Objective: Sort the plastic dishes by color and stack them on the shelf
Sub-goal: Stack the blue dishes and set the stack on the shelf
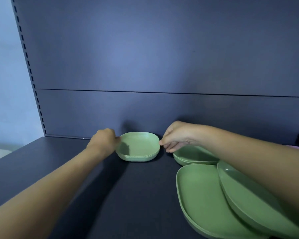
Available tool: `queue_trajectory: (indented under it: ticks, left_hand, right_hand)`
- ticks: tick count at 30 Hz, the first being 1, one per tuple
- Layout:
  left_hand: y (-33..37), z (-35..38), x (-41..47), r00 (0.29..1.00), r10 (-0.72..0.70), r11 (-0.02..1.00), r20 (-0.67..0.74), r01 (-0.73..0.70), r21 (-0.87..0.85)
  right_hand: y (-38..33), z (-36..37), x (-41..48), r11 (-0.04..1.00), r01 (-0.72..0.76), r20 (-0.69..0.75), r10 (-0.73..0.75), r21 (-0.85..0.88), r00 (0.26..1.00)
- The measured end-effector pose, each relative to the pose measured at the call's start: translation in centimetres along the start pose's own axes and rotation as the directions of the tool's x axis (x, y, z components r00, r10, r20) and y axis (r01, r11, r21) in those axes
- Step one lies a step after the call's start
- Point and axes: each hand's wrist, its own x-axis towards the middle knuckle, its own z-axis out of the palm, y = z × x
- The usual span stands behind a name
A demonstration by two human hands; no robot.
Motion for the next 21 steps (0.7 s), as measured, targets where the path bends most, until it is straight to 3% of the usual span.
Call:
queue_trajectory:
  ticks: [6, 12, 21]
  left_hand:
    - [3.2, -3.8, -2.6, 0.985, 0.173, 0.956, -0.025, -0.162, 0.247]
    - [7.8, -6.2, -7.3, 0.943, 0.333, 0.866, 0.018, -0.313, 0.389]
    - [18.2, -5.4, -18.6, 0.873, 0.484, 0.788, 0.055, -0.463, 0.407]
  right_hand:
    - [0.2, -2.0, -5.8, 0.942, 0.131, -0.076, -0.161, -0.308, 0.984]
    - [2.0, -4.5, -12.4, 0.668, 0.086, -0.141, -0.278, -0.739, 0.95]
    - [9.6, -9.8, -23.6, 0.56, -0.065, -0.277, -0.304, -0.826, 0.911]
